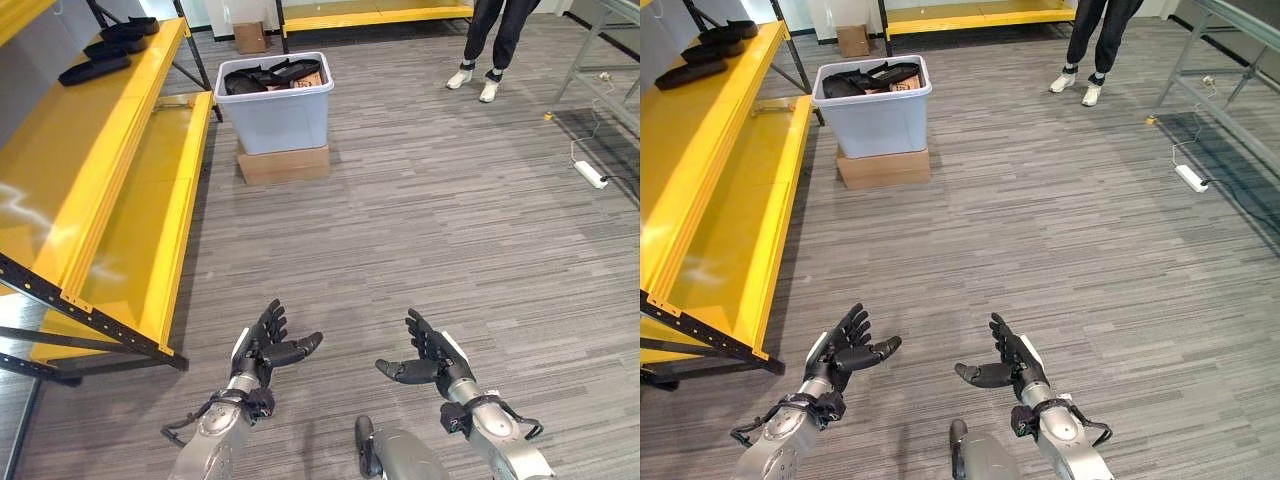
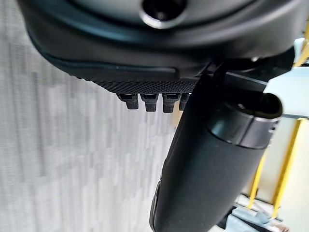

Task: Move parts from the plastic box to the shelf.

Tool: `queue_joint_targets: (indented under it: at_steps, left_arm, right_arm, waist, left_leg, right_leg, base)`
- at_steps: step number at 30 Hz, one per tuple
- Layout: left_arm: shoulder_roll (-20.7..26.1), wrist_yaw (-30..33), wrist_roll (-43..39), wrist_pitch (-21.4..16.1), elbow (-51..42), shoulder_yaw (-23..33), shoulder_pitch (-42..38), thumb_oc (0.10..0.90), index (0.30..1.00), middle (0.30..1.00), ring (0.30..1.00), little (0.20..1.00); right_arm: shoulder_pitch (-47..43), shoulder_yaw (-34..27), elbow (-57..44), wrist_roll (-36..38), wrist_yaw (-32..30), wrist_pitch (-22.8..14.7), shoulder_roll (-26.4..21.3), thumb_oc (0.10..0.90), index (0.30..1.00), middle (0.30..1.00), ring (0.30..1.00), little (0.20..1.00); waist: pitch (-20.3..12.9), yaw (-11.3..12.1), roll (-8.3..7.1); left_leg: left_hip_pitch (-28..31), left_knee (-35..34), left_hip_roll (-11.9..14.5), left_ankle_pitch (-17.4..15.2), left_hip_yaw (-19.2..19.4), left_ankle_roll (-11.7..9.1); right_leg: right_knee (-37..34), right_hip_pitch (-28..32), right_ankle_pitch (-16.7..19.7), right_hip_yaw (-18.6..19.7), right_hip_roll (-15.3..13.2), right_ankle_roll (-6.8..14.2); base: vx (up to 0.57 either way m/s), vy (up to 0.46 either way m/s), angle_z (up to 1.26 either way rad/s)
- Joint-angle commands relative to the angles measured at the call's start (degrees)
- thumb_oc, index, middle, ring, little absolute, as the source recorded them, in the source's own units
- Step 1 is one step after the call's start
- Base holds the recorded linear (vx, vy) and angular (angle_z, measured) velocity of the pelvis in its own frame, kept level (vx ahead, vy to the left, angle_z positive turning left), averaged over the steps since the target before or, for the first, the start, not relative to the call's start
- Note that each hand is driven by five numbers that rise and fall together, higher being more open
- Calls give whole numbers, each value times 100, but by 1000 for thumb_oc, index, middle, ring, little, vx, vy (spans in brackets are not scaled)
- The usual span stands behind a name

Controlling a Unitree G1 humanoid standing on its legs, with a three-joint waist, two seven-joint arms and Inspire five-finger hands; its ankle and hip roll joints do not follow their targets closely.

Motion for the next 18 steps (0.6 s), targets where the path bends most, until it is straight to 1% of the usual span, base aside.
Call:
queue_joint_targets:
  at_steps: [1,2,3,4,5,6,7,8,9,10,11,13,14,18]
  left_arm:
    - [-16,-90,295,-629,-353,62,-227,900,1000,1000,1000,1000]
    - [-44,-90,308,-656,-279,67,-273,900,1000,1000,1000,1000]
    - [-43,-31,320,-694,-244,71,-308,900,1000,1000,1000,1000]
    - [-35,194,349,-825,-228,73,-340,900,1000,1000,1000,1000]
    - [-35,319,323,-875,-232,79,-354,900,1000,1000,1000,1000]
    - [-35,414,245,-906,-238,99,-384,900,1000,1000,1000,1000]
    - [-39,447,276,-887,-219,114,-412,900,1000,1000,1000,1000]
    - [-43,445,309,-869,-175,117,-445,900,1000,1000,1000,1000]
    - [-60,456,281,-848,-117,120,-472,900,1000,1000,1000,1000]
    - [-78,521,266,-866,-90,125,-471,900,1000,1000,1000,1000]
    - [-141,603,259,-959,60,175,-447,900,1000,1000,1000,1000]
    - [-164,702,310,-963,111,193,-463,900,1000,1000,1000,1000]
    - [-158,766,245,-940,175,232,-505,900,1000,1000,1000,1000]
    - [-131,734,280,-821,183,313,-496,900,1000,1000,1000,1000]
  right_arm:
    - [-368,-69,-338,137,15,-590,10,900,1000,1000,1000,1000]
    - [-395,-57,-252,170,45,-649,4,900,1000,1000,1000,1000]
    - [-430,-23,-213,195,65,-659,16,900,1000,1000,1000,1000]
    - [-457,-26,-232,207,140,-587,29,900,1000,1000,1000,1000]
    - [-444,-38,-290,199,193,-494,31,900,1000,1000,1000,1000]
    - [-400,-51,-379,160,206,-441,19,900,1000,1000,1000,1000]
    - [-354,-54,-463,131,223,-391,-2,900,1000,1000,1000,1000]
    - [-324,-47,-507,107,241,-358,-10,900,1000,1000,1000,1000]
    - [-302,2,-539,108,274,-333,-22,900,1000,1000,1000,1000]
    - [-296,44,-546,139,319,-335,-42,900,1000,1000,1000,1000]
    - [-310,143,-528,185,463,-336,-88,900,1000,1000,1000,1000]
    - [-330,166,-525,205,528,-331,-110,900,1000,1000,1000,1000]
    - [-365,178,-550,230,573,-311,-148,900,1000,1000,1000,1000]
    - [-427,210,-578,302,541,-251,-178,900,1000,1000,1000,1000]
  waist:
    - [-330,9,-223]
    - [-264,39,-212]
    - [-230,74,-229]
    - [-215,99,-237]
    - [-205,109,-236]
    - [-212,132,-187]
    - [-227,152,-176]
    - [-243,174,-168]
    - [-262,248,-143]
    - [-258,294,-150]
    - [-264,417,-152]
    - [-249,424,-151]
    - [-238,418,-123]
    - [-191,421,-17]
  left_leg:
    - [-543,1361,222,766,581,600]
    - [-682,1146,328,638,628,675]
    - [-724,693,363,607,707,727]
    - [-699,-76,386,673,830,723]
    - [-638,-765,389,747,924,712]
    - [-608,-2010,400,968,1045,631]
    - [-585,-2602,355,1122,1015,579]
    - [-581,-2974,339,1216,943,540]
    - [-629,-3648,375,1460,679,445]
    - [-609,-3970,417,1576,507,406]
    - [-702,-4420,596,1635,47,320]
    - [-721,-4388,644,1613,-3,304]
    - [-699,-4379,691,1612,26,287]
    - [-494,-4297,759,1572,93,258]
  right_leg:
    - [-858,902,136,406,-203,316]
    - [-908,1035,123,476,-141,317]
    - [-936,1122,102,556,-123,337]
    - [-1001,1221,77,637,-75,374]
    - [-1044,1298,53,675,-41,412]
    - [-1127,1423,28,657,28,474]
    - [-1189,1518,16,679,51,515]
    - [-1235,1588,6,697,66,542]
    - [-1303,1708,-23,778,117,563]
    - [-1330,1797,-58,850,127,565]
    - [-1296,1891,-162,1009,105,596]
    - [-1265,1909,-208,1024,77,603]
    - [-1215,1913,-289,998,43,623]
    - [-912,1762,-487,731,-2,587]
  base:
    - [137,-179,9]
    - [150,-74,-13]
    - [183,10,-22]
    - [192,64,-24]
    - [251,131,-30]
    - [254,149,-31]
    - [267,141,-40]
    - [279,118,-50]
    - [287,98,-22]
    - [425,122,-42]
    - [345,95,-35]
    - [230,82,-104]
    - [206,98,-80]
    - [215,94,-33]
